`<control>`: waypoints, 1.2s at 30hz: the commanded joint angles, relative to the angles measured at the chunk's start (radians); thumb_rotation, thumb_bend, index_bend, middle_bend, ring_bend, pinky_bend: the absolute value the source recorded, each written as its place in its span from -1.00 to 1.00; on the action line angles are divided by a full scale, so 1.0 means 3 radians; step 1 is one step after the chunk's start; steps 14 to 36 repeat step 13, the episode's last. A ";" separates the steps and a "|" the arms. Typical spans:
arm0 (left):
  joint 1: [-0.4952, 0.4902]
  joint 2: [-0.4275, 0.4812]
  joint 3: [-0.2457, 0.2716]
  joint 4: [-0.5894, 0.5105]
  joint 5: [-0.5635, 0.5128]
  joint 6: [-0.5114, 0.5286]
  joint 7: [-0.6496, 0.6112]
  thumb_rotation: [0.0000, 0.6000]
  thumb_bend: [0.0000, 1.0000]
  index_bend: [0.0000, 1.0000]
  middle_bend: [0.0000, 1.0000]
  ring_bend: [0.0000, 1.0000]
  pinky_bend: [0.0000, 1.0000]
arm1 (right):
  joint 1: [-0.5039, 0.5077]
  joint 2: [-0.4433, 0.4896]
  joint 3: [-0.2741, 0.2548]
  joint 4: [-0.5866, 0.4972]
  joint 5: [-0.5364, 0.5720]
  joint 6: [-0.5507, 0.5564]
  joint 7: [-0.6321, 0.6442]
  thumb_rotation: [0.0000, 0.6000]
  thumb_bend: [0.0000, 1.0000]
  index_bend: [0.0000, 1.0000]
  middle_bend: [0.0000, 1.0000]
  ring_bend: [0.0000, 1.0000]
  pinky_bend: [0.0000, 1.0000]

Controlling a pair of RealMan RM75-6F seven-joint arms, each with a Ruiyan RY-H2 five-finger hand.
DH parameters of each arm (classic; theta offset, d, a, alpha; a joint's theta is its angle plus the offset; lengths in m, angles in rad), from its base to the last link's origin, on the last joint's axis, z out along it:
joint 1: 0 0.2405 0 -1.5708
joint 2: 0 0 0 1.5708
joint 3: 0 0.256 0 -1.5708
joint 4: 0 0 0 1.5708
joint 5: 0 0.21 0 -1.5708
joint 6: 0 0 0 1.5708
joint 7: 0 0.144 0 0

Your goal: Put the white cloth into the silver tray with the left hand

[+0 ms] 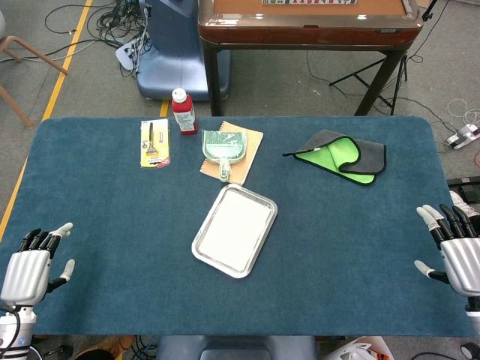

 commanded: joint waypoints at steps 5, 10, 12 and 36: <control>0.0078 -0.0003 0.0002 -0.0061 0.0049 0.0052 0.0081 1.00 -0.34 -0.63 -0.44 -0.56 -0.74 | 0.0015 -0.0020 -0.0006 0.0010 -0.0010 0.0000 0.0007 1.00 -0.84 -0.85 -0.78 -1.00 -0.90; 0.0124 -0.0008 -0.0013 -0.0072 0.0067 0.0064 0.0106 1.00 -0.34 -0.62 -0.44 -0.56 -0.74 | 0.0025 -0.0024 -0.0013 0.0020 -0.0002 -0.0012 0.0015 1.00 -0.84 -0.85 -0.78 -1.00 -0.90; 0.0138 -0.0005 -0.0019 -0.0073 0.0063 0.0055 0.0109 1.00 -0.34 -0.62 -0.44 -0.56 -0.74 | 0.0030 -0.0025 -0.0015 0.0023 -0.0001 -0.0017 0.0016 1.00 -0.84 -0.85 -0.78 -1.00 -0.90; 0.0144 -0.0005 -0.0023 -0.0075 0.0064 0.0053 0.0104 1.00 -0.34 -0.62 -0.44 -0.56 -0.74 | 0.0032 -0.0024 -0.0016 0.0023 0.0001 -0.0020 0.0019 1.00 -0.84 -0.85 -0.78 -1.00 -0.90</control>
